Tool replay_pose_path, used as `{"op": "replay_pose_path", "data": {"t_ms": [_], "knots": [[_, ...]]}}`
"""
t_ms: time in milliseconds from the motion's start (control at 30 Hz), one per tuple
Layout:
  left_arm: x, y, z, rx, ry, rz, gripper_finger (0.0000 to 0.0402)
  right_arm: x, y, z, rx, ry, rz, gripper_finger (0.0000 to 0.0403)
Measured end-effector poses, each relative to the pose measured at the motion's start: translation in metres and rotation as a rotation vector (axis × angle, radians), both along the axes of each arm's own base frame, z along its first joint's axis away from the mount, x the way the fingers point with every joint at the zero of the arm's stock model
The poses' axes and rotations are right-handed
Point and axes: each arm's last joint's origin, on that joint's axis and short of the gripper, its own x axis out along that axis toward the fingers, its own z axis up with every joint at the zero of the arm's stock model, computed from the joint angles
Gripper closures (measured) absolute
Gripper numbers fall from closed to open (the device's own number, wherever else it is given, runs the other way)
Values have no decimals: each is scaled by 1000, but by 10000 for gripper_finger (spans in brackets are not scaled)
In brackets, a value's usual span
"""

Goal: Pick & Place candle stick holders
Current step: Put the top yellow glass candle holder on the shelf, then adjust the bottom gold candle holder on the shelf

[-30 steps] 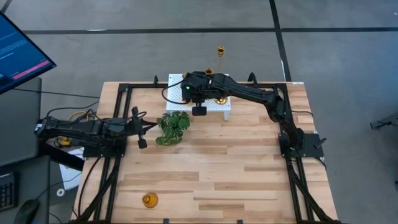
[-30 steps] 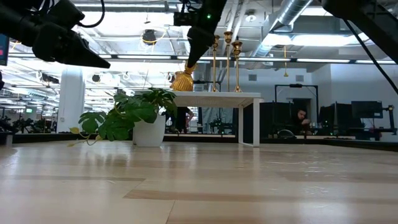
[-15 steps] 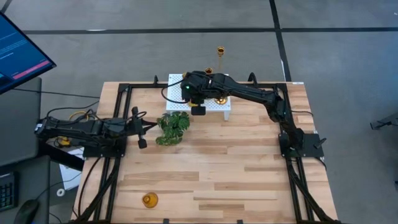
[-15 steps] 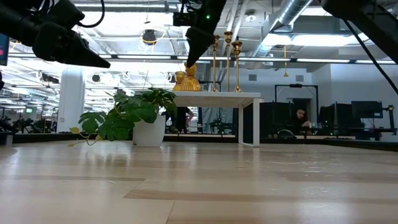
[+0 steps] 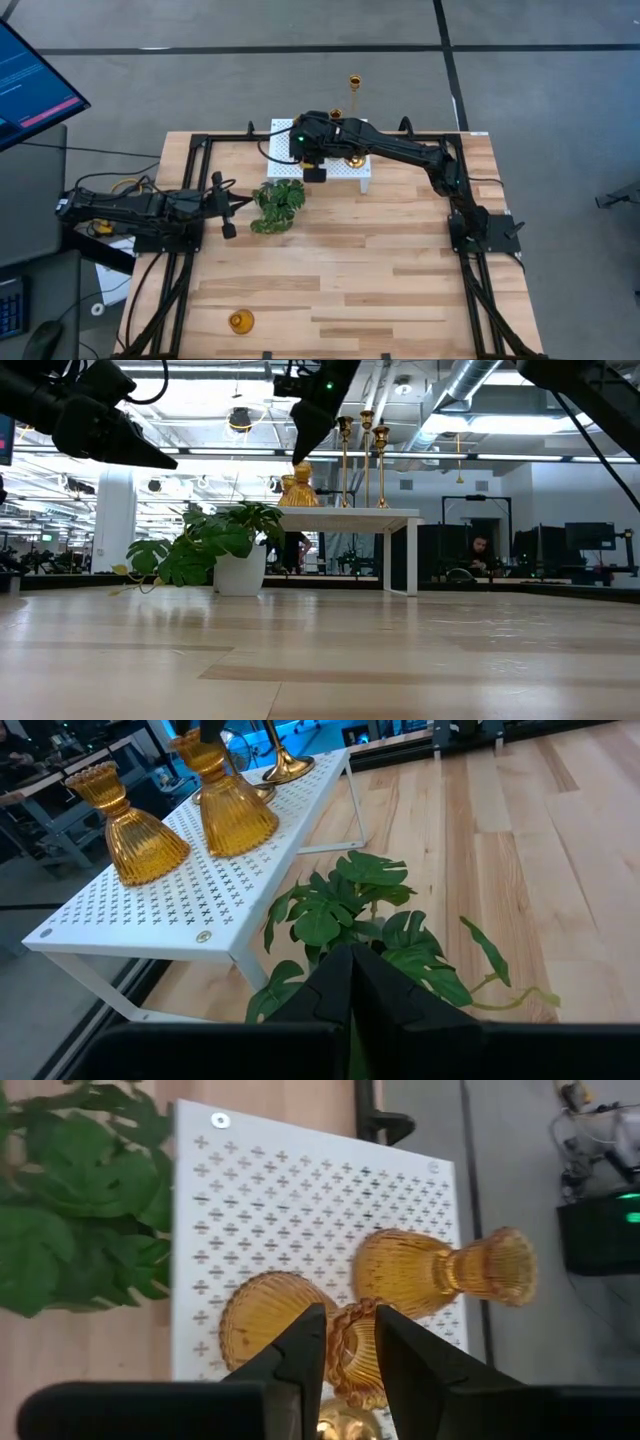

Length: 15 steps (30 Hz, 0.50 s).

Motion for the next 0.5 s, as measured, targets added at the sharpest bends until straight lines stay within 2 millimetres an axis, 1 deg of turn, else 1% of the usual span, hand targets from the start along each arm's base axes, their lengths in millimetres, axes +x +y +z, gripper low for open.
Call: {"op": "replay_pose_path", "data": {"t_ms": [133, 233, 367, 433, 500], "knots": [[0, 0, 0, 0, 0, 0, 394, 1, 2, 2, -68, 10, -7, 322], [0, 0, 0, 0, 0, 0, 394, 2, 6, 7, -94, -4, -10, 322], [0, 0, 0, 0, 0, 0, 394, 3, 16, 14, -112, -31, 19, 322], [0, 0, 0, 0, 1, 0, 394, 4, 23, 20, -129, -69, 25, 322], [0, 0, 0, -3, 2, 0, 394, -1, 32, 30, -150, -81, 25, 322]]}}
